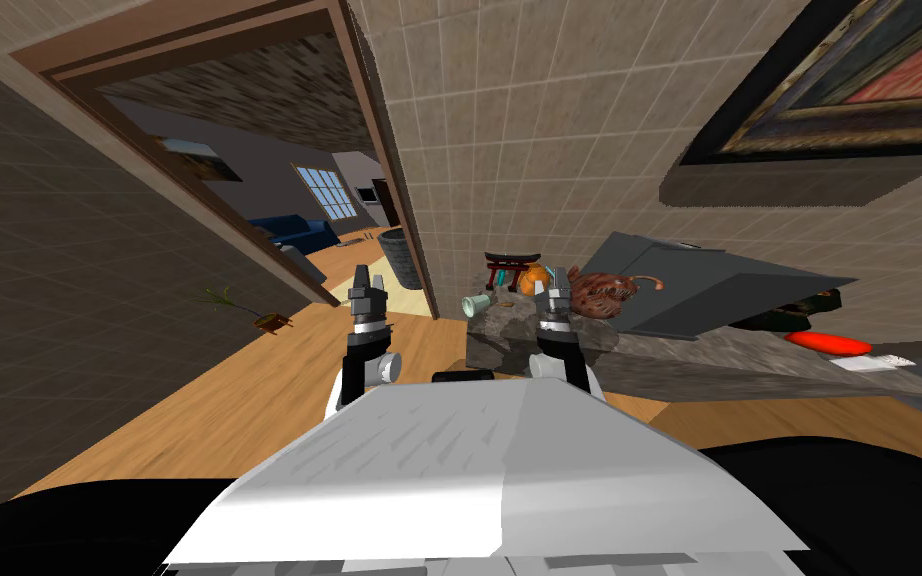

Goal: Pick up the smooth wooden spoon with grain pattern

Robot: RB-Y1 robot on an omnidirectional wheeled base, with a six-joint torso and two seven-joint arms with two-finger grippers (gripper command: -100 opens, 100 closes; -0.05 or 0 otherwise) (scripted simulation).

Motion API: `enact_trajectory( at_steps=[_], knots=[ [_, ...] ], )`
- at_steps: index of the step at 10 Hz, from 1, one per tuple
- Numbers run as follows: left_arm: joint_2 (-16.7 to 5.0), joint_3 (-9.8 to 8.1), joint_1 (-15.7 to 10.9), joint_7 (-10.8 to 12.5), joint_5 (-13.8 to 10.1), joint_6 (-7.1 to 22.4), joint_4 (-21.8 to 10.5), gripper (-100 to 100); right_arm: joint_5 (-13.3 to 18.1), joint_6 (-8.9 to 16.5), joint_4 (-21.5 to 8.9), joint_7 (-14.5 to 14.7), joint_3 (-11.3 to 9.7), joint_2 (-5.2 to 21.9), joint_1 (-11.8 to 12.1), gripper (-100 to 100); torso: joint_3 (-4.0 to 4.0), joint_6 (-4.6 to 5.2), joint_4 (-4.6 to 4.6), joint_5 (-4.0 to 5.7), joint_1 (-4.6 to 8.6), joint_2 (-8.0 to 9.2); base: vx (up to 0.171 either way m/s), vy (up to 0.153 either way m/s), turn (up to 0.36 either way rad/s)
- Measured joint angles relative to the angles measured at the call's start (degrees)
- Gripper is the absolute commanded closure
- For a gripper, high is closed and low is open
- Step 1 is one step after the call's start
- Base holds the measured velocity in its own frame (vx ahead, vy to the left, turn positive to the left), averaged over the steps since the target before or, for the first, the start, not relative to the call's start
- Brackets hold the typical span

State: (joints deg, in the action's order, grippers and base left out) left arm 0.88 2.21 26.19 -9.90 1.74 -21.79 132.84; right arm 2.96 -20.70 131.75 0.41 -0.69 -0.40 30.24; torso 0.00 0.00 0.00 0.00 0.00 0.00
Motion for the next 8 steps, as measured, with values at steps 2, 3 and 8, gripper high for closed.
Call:
enact_trajectory(
  at_steps=[2, 3, 8],
  knots=[
    [0.0, 0.00, 0.0, 0.0, 0.0, 0.0, 0.0, 0, 0.3, -0.2, -0.3, 0.4, 0.1, 3.2, 0.1, -100, 0.12, 0.01, -0.04, -0.02, -0.09, 0.23, -0.083, 0.034, -0.054],
    [0.0, 0.00, 0.0, 0.0, 0.0, 0.0, 0.0, 0, 0.6, -0.4, -0.7, 0.7, 0.1, 5.0, 0.2, -100, 0.19, 0.00, -0.07, -0.02, -0.11, 0.33, -0.091, 0.051, -0.060],
    [0.0, 0.01, 0.0, 0.0, 0.0, 0.0, 0.0, 0, 2.4, -1.7, -2.6, 2.8, -0.2, 12.7, 1.1, -100, 0.13, 0.00, -0.05, -0.04, -0.17, 0.22, -0.052, 0.046, -0.029]
  ],
)
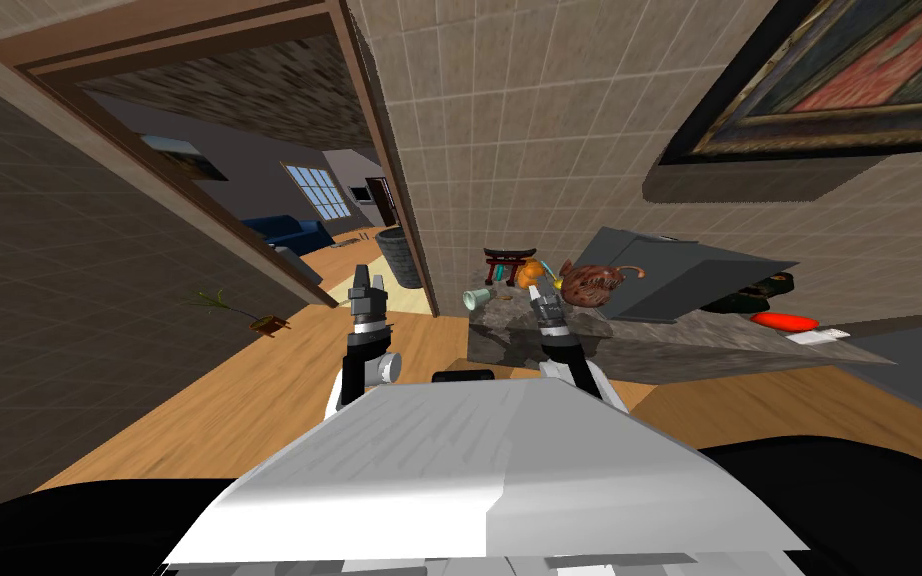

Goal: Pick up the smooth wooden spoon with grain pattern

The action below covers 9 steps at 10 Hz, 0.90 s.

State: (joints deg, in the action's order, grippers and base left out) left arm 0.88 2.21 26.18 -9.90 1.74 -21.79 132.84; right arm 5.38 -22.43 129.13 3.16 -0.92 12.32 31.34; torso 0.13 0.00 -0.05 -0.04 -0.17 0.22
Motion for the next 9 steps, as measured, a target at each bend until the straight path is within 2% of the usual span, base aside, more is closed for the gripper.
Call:
enact_trajectory(
  at_steps=[7, 9],
  knots=[
    [0.0, 0.00, 0.0, 0.0, 0.0, 0.0, 0.0, 0, 2.9, -1.3, -3.3, 2.8, -0.7, 10.3, 1.1, -100, -0.06, 0.00, 0.02, -0.01, -0.06, -0.09, -0.036, 0.047, -0.016],
    [0.0, 0.00, 0.0, 0.0, 0.0, 0.0, 0.0, 0, 3.9, -2.0, -4.1, 3.9, -1.2, 13.1, 2.2, -100, -0.07, 0.00, 0.03, -0.01, -0.04, -0.12, -0.023, 0.049, -0.006]
  ],
)
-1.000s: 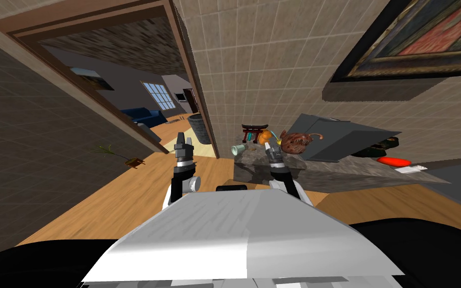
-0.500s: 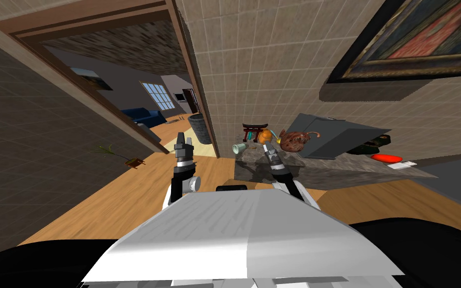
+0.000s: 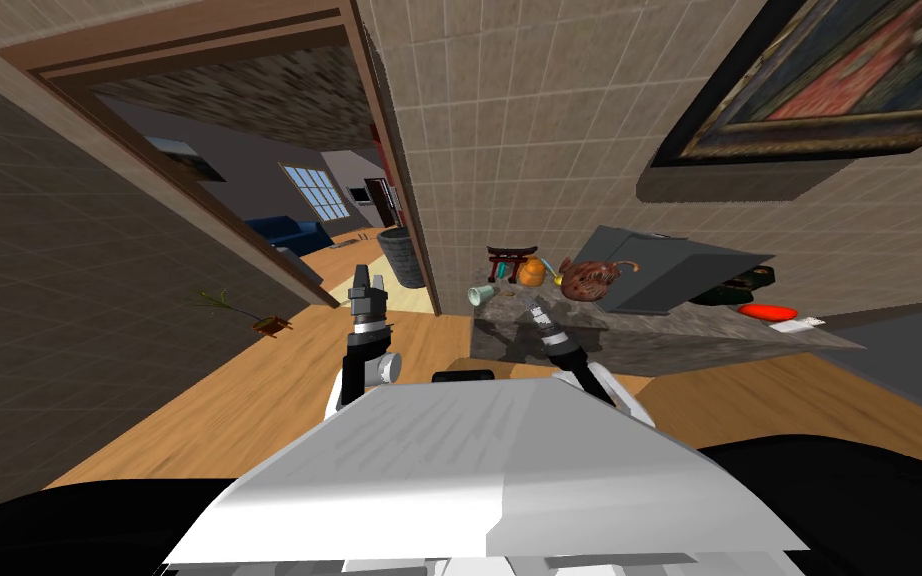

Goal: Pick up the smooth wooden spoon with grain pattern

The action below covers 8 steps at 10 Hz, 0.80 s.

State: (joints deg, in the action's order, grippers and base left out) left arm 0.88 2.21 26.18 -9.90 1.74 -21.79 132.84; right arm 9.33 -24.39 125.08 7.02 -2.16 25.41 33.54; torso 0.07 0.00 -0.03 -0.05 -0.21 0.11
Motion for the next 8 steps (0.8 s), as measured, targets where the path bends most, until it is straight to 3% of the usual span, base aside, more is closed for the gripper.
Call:
enact_trajectory(
  at_steps=[8],
  knots=[
    [0.0, 0.00, 0.0, 0.0, 0.0, 0.0, 0.0, 0, 4.5, -1.2, -5.3, 3.8, -2.0, 12.7, 1.8, -100, -0.05, -0.01, 0.02, 0.00, -0.01, -0.09, -0.018, 0.052, 0.011]
  ],
)
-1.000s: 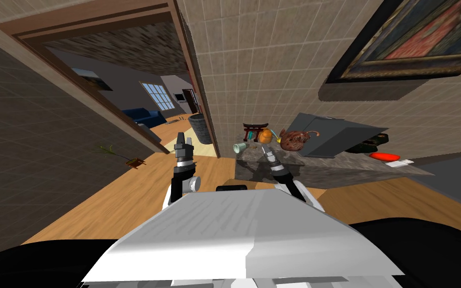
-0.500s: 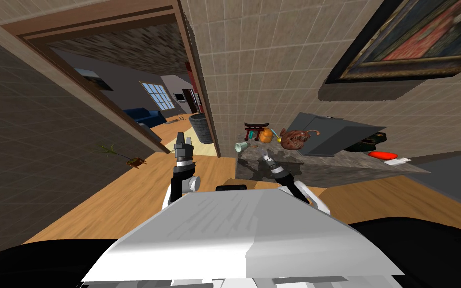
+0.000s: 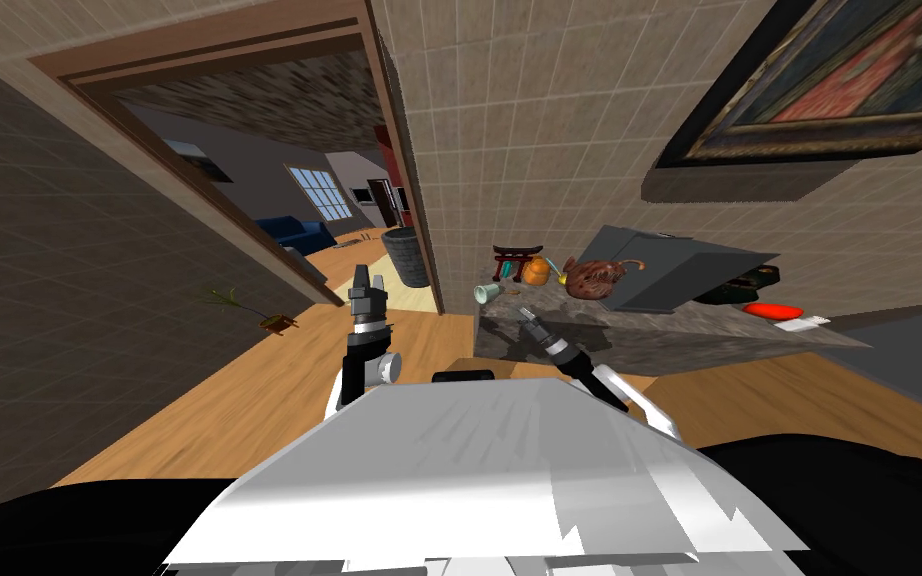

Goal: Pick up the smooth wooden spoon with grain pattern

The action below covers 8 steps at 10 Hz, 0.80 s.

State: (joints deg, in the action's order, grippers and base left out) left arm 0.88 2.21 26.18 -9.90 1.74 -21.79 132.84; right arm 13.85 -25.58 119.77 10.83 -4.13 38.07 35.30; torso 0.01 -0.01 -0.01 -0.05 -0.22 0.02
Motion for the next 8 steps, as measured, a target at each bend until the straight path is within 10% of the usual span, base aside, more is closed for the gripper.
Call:
enact_trajectory(
  at_steps=[8],
  knots=[
    [0.0, 0.00, 0.0, 0.0, 0.0, 0.0, 0.0, 0, 5.1, -1.1, -6.9, 3.7, -2.4, 12.9, 1.8, -100, -0.04, -0.01, 0.01, 0.00, 0.01, -0.06, 0.004, 0.053, 0.040]
  ],
)
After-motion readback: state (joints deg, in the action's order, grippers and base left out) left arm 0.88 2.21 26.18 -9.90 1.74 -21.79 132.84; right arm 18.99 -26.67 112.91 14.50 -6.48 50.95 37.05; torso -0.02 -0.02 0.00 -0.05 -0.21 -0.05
